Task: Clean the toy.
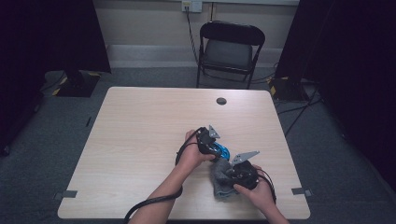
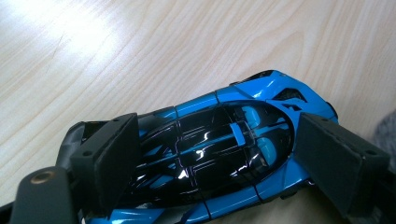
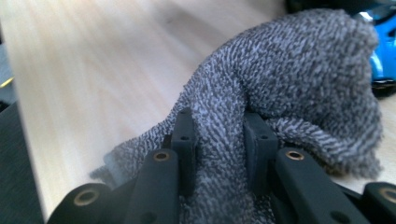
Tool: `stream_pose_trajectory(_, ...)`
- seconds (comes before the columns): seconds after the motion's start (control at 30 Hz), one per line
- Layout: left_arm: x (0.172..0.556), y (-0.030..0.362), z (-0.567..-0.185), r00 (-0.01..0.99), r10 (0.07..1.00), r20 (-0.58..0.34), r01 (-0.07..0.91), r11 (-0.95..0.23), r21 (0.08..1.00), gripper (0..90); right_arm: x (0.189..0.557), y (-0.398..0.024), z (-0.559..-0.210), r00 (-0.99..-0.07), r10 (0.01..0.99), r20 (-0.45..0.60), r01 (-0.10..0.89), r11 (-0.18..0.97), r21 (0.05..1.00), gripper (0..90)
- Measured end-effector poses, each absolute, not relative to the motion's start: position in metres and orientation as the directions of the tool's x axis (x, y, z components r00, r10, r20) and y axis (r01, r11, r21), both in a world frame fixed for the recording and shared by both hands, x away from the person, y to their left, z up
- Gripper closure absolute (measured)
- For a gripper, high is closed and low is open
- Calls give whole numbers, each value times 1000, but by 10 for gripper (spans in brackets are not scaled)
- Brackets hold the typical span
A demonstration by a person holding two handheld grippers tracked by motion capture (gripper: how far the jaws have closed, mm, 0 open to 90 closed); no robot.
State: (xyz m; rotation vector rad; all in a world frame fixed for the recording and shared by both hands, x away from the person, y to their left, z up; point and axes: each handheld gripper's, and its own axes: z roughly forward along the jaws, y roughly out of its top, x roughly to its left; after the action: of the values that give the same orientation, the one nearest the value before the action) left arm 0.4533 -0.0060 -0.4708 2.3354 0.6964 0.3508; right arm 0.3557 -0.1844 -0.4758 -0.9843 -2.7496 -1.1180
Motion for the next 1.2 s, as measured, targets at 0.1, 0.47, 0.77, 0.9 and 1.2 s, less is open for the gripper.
stream_pose_trajectory(0.1,454,-6,-470,825,562,64,387,-643,661,144,350,-186,-470,-816,533,222,541,572,616,698)
stream_pose_trajectory(0.47,453,-5,-471,824,563,61,382,-632,674,145,362,-238,-446,-768,610,194,569,511,644,697)
stream_pose_trajectory(0.77,451,-7,-471,824,564,64,381,-633,674,145,415,-263,-437,-696,703,144,607,469,642,694)
stream_pose_trajectory(0.9,451,-7,-472,825,561,66,377,-634,675,145,442,-259,-440,-686,720,104,608,488,626,688)
stream_pose_trajectory(1.2,451,-7,-472,826,561,64,376,-631,679,145,481,-231,-456,-686,724,65,619,535,575,669)
